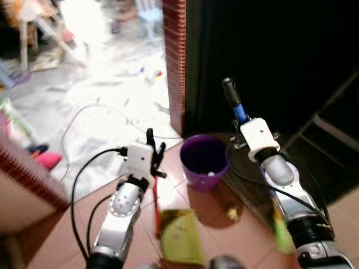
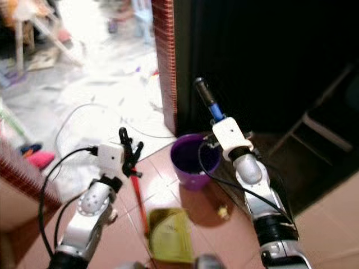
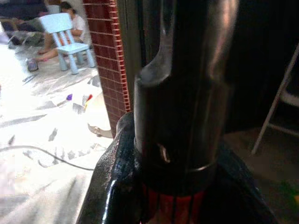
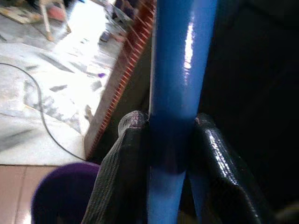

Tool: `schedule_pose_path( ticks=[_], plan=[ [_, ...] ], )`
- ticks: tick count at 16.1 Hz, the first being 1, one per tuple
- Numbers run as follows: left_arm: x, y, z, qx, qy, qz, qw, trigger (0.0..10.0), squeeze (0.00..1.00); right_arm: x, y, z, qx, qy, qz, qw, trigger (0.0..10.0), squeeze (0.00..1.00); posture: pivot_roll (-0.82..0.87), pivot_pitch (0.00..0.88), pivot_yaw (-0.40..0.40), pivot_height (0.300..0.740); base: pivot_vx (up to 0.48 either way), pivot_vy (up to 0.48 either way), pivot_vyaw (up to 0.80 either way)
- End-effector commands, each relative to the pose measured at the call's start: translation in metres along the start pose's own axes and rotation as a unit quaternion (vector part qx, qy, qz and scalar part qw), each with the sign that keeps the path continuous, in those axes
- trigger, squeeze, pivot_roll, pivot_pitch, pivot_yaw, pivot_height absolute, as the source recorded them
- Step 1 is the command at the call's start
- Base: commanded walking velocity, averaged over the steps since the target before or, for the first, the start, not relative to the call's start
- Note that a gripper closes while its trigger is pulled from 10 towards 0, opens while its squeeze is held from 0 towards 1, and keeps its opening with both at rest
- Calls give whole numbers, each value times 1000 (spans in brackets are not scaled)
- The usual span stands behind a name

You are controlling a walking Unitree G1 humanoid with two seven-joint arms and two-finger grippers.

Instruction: Sweep floor

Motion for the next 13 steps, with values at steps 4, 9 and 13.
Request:
schedule_pose_path(
  ticks=[4,9,13],
  plan=[
    [9,6,3,-12,19,7,1000,10000,0,6,9,3,-10,19,-19,1000,10000,0,-120,0,79,740,199,0,0],
    [9,6,2,-11,19,8,1000,10000,0,9,4,4,2,32,-25,999,10000,0,-114,0,71,740,97,0,0],
    [7,5,-2,-14,16,9,1000,10000,0,10,-3,3,9,36,-25,999,10000,0,-111,0,77,740,271,0,0]
  ],
)
Point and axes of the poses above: a point about 5 cm out from each wrist's last joint towards the gripper, its own z axis pointing out of the wrist towards the gripper, its own x axis along the axis of the wrist's last joint, y = z × x, the point moved 2 cm from there along z, pointing out of the wrist towards the gripper, and after that the axes turned 10 degrees about -z, right-handed, at the moved point
